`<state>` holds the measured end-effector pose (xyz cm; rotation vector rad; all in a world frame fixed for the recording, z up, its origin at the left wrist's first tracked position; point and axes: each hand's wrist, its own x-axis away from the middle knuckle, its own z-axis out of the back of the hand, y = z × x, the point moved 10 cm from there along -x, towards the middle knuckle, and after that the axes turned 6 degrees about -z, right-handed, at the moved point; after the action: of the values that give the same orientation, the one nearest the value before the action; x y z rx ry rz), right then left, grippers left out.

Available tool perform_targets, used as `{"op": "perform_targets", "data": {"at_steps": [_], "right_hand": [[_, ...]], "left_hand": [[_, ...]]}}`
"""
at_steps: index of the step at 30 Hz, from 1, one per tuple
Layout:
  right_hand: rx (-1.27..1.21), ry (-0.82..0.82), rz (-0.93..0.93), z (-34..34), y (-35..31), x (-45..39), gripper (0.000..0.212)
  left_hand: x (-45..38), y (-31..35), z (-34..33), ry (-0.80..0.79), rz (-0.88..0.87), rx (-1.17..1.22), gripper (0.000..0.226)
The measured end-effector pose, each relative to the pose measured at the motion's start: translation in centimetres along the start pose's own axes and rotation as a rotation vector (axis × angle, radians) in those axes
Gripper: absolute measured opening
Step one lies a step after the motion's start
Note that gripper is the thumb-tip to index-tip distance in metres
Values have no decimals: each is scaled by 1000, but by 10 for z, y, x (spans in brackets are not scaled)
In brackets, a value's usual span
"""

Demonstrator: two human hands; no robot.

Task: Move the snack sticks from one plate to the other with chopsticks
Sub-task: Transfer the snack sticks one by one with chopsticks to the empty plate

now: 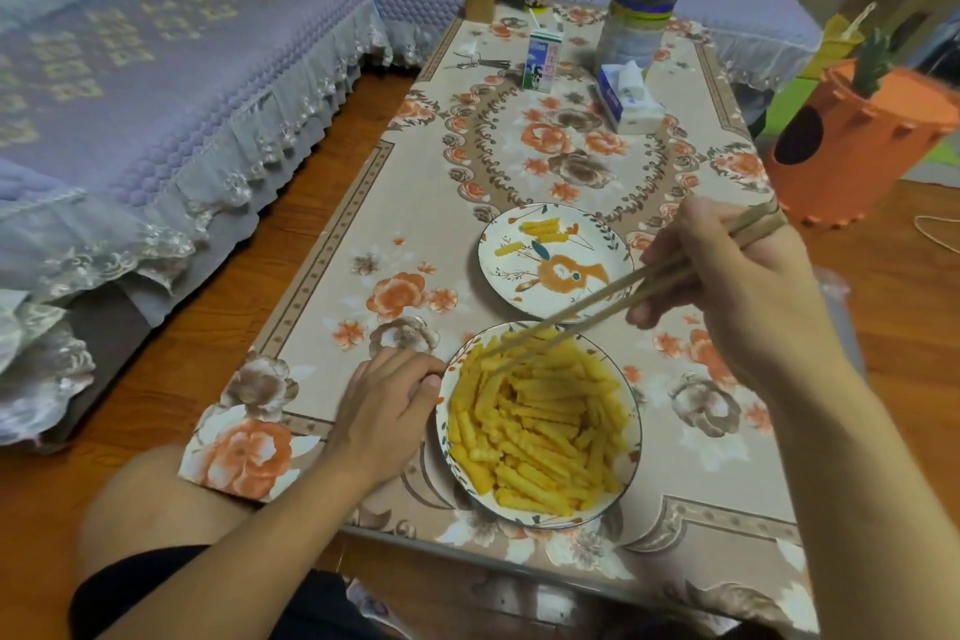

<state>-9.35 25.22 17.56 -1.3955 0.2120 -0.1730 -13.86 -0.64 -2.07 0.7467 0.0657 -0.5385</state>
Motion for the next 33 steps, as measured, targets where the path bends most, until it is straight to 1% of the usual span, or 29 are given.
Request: {"op": "perform_targets", "data": {"at_steps": [3,9,11,14,16,18,21,24,27,30,31,33], "right_hand": [[94,-100,37,-14,-4,11,50],[228,-161,58,-17,-10,9,45],[256,-136,83,-10,-20,4,41],[241,13,91,10,-24,-15,39],[198,128,49,16,-8,-36,37],[181,189,-16,10,20,-57,33],[220,187,-42,-13,52,-80,30],[226,209,-63,-21,66,-95,33],[215,237,-94,-18,70,-102,42],[218,240,-73,-10,57,-94,47],[198,218,-61,-7,48,-88,48],[129,101,-27,-4,26,-74,50]], "left_hand": [[0,0,1,9,3,16,36],[0,-1,0,3,2,20,38],[0,-1,-1,-3,3,20,38],[0,0,-1,-6,-2,15,39],[0,0,-1,-8,-5,16,38],[0,0,0,-6,-6,14,37],[1,-1,-1,-2,-7,5,36],[0,-2,-1,-4,-5,2,38],[-1,0,1,-4,1,4,39],[0,-2,1,-2,10,12,39],[0,-2,1,-2,11,15,39],[0,-2,1,-1,7,20,39]]}}
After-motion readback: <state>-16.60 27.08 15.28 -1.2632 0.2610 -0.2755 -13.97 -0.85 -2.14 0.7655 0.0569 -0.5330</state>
